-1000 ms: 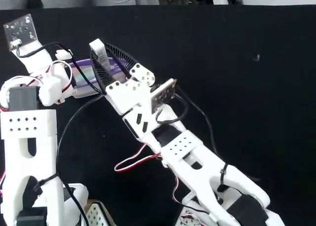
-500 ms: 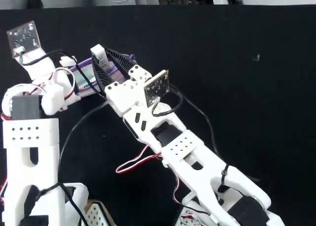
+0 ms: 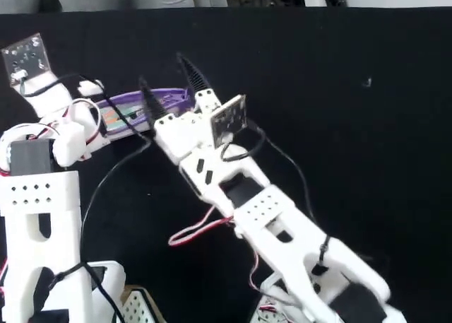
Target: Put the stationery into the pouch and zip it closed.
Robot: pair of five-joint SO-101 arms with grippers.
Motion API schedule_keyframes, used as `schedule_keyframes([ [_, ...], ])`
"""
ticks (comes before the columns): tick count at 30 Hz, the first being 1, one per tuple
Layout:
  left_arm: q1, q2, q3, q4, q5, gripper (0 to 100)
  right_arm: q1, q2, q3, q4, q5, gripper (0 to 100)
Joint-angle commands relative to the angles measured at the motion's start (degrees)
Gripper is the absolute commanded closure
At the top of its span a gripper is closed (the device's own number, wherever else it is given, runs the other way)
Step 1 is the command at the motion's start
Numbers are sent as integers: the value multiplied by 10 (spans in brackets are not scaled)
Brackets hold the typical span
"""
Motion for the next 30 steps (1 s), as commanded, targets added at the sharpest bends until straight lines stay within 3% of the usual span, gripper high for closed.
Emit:
schedule_keyframes([
  [1,-12,-12,-1,-8,0,971,25,-106,-38,100,0,747],
  [8,-12,-12,-1,-8,-1,971,90,-232,-188,399,0,747],
  [13,-12,-12,0,-7,-1,971,149,-263,-218,535,1,747],
  [20,-12,-12,0,-7,0,971,177,-313,-64,545,18,747],
  [30,-13,-12,0,-7,-2,971,27,-498,178,463,61,748],
])
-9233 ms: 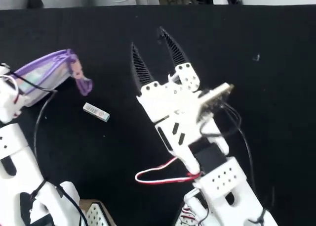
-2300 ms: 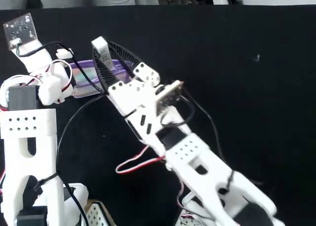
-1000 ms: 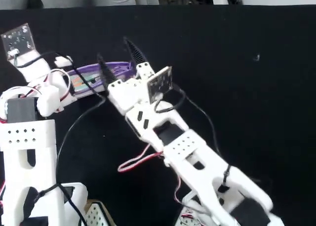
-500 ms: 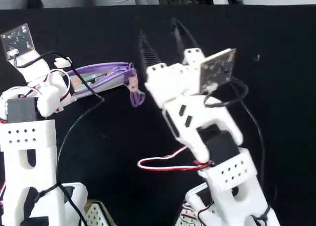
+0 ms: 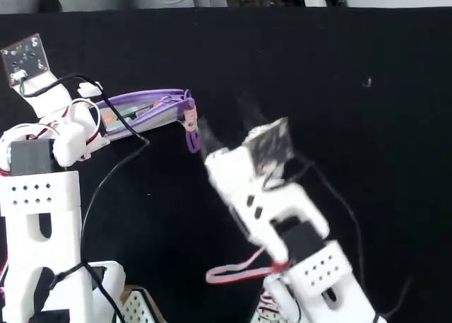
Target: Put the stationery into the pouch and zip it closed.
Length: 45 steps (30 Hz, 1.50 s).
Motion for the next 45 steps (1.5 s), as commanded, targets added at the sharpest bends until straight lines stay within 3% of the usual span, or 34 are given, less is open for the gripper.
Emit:
schedule_keyframes([
  [1,-9,-12,0,-7,-2,971,-55,-80,52,-30,8,748],
  [8,-9,-12,0,-7,0,971,-61,-45,59,-73,8,748],
  [22,-9,-13,11,-7,-2,971,-5,261,-44,-217,8,748],
  [29,-9,-13,11,-7,-3,971,-7,303,-54,-247,8,750],
  [36,-9,-13,11,-7,-3,971,-4,305,-63,-249,8,906],
  [45,-9,-13,12,-7,-3,971,-4,305,-67,-249,8,926],
])
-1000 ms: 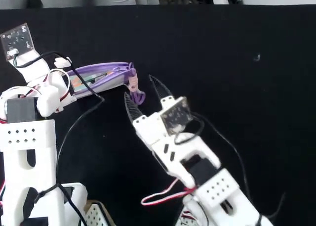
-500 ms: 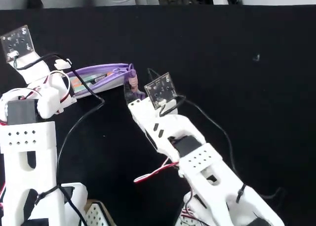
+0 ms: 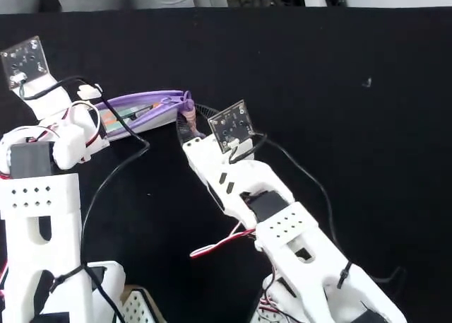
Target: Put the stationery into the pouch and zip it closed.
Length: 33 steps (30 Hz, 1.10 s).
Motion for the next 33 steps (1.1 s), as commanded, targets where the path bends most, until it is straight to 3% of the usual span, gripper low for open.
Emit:
schedule_keyframes([
  [1,-9,-5,0,-6,-3,971,10,1,-38,-15,5,939],
  [3,-9,-5,0,-6,-1,971,10,0,-38,-13,17,988],
  [12,-9,-11,-4,-4,-4,964,10,-1,-49,-5,48,987],
  [18,-14,-11,-23,-6,-4,783,10,0,-110,84,47,987],
  [26,-106,-11,-133,-2,0,777,16,0,-121,89,48,987],
  [33,-165,-11,-300,9,-3,776,32,1,-145,91,45,987],
])
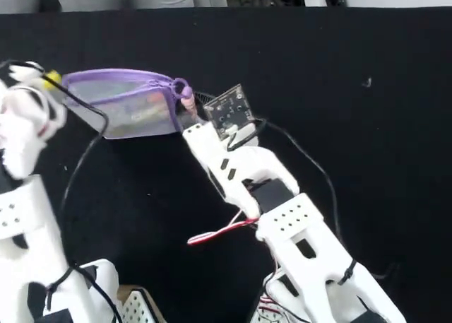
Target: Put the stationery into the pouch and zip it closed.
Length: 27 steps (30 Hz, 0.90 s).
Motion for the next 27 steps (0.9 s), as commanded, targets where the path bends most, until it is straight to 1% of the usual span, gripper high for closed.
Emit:
schedule_keyframes([
  [1,-35,-9,-153,20,-4,776,14,1,-54,13,2,987],
  [5,-46,-4,-253,85,-4,776,14,1,-95,51,4,987],
  [8,-45,-4,-289,161,-17,776,14,1,-141,77,4,987],
  [11,-25,-3,-274,227,-49,776,14,1,-189,97,4,987],
  [13,-11,-3,-231,251,-71,776,17,1,-220,110,5,987],
  [18,29,-16,-82,254,-113,779,17,1,-273,125,5,987],
  [20,71,-26,-27,253,-139,779,17,1,-281,125,5,987],
  [23,143,-55,34,252,-147,780,17,1,-280,127,5,987],
  [25,182,-82,70,231,-147,780,16,1,-281,136,5,987],
  [27,206,-110,115,190,-146,780,15,-2,-282,149,5,987],
])
